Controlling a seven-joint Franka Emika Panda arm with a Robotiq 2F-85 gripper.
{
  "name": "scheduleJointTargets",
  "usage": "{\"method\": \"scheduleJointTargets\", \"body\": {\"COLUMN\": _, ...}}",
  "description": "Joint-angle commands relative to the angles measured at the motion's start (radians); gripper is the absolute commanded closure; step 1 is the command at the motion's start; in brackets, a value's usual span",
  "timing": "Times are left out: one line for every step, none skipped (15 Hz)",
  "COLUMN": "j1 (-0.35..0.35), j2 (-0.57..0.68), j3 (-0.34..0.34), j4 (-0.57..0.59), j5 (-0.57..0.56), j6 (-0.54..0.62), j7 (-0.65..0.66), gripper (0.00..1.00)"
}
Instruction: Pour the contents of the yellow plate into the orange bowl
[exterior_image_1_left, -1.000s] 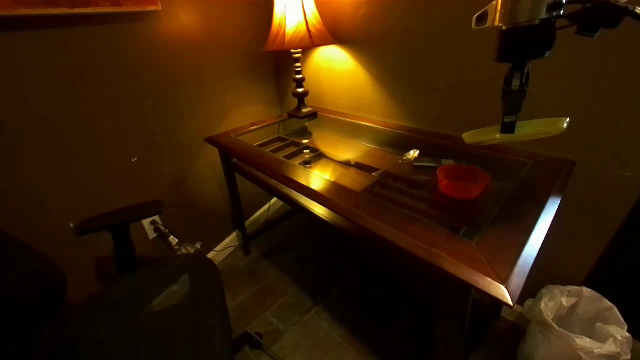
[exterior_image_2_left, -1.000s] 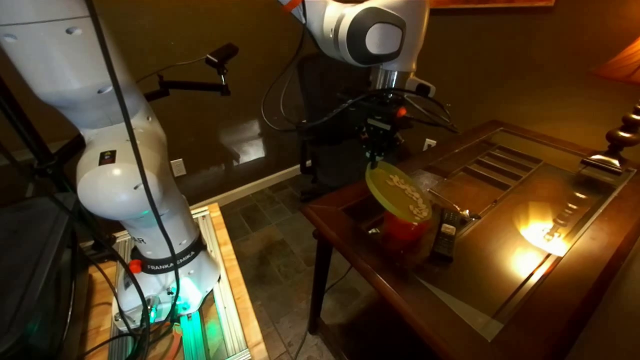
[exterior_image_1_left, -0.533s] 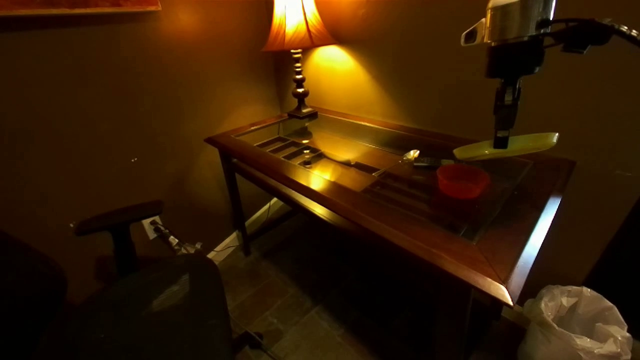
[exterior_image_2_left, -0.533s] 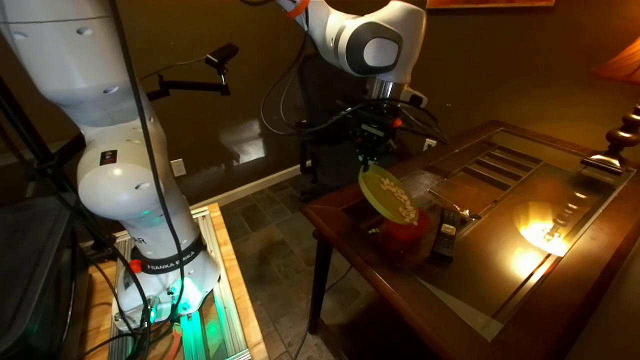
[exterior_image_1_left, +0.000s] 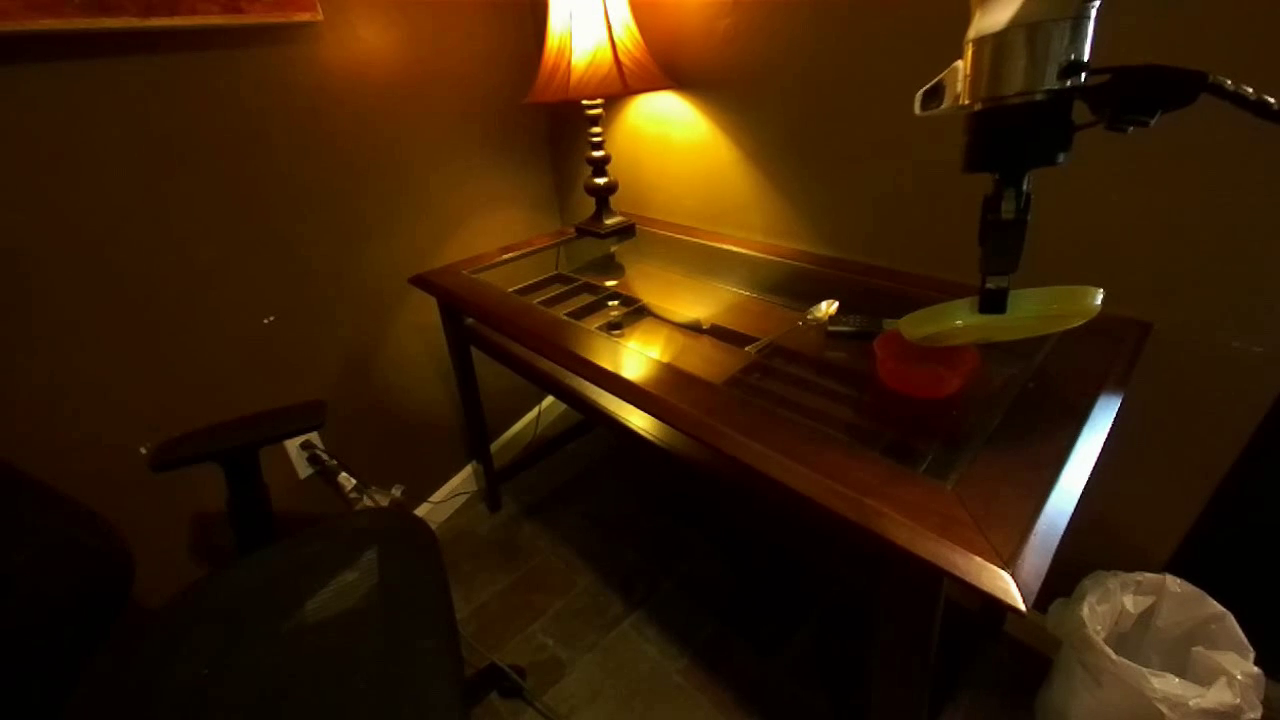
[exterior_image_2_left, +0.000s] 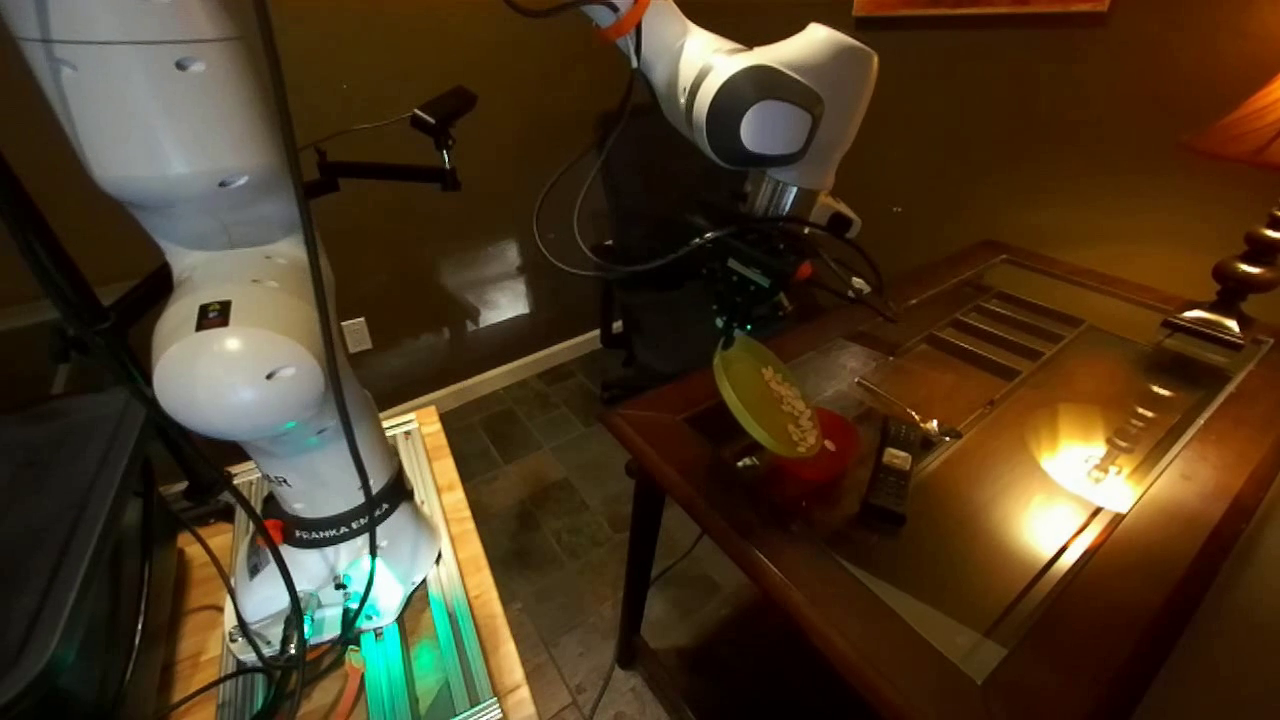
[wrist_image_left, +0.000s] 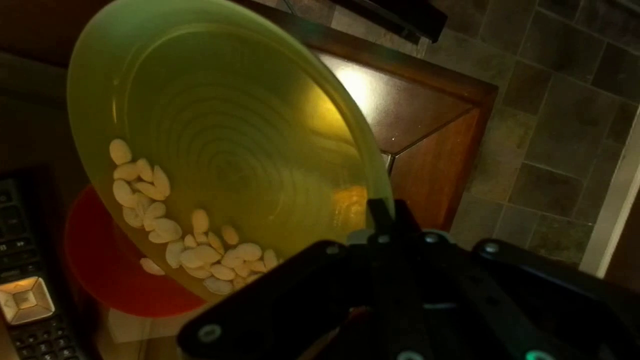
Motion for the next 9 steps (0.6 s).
{"method": "scheduleJointTargets", "body": {"j1": -0.02, "j2": 0.047, "j3": 0.001, "j4": 0.074, "j5": 0.044, "j6": -0.076, "j7": -0.05, "gripper": 0.99}}
{"method": "scheduleJointTargets", "body": {"j1": -0.024, "j2": 0.058, "j3": 0.001, "j4": 0.09, "j5": 0.04, "j6": -0.088, "j7": -0.056, "gripper": 0.99}}
{"method": "scheduleJointTargets", "body": {"j1": -0.028, "j2": 0.068, "j3": 0.001, "j4": 0.107, "j5": 0.043, "j6": -0.109, "j7": -0.066, "gripper": 0.99}}
{"method": "scheduleJointTargets", "body": {"j1": -0.032, "j2": 0.08, "j3": 0.001, "j4": 0.127, "j5": 0.04, "j6": -0.128, "j7": -0.077, "gripper": 0.99}}
{"method": "scheduleJointTargets", "body": {"j1": -0.037, "j2": 0.092, "j3": 0.002, "j4": 0.145, "j5": 0.04, "j6": -0.144, "j7": -0.088, "gripper": 0.99}}
{"method": "scheduleJointTargets", "body": {"j1": -0.041, "j2": 0.106, "j3": 0.003, "j4": 0.165, "j5": 0.042, "j6": -0.165, "j7": -0.102, "gripper": 0.99}}
{"method": "scheduleJointTargets", "body": {"j1": -0.045, "j2": 0.118, "j3": 0.005, "j4": 0.183, "j5": 0.046, "j6": -0.184, "j7": -0.117, "gripper": 0.99}}
{"method": "scheduleJointTargets", "body": {"j1": -0.049, "j2": 0.13, "j3": 0.007, "j4": 0.201, "j5": 0.05, "j6": -0.203, "j7": -0.13, "gripper": 0.99}}
{"method": "scheduleJointTargets", "body": {"j1": -0.052, "j2": 0.142, "j3": 0.009, "j4": 0.218, "j5": 0.052, "j6": -0.219, "j7": -0.14, "gripper": 0.99}}
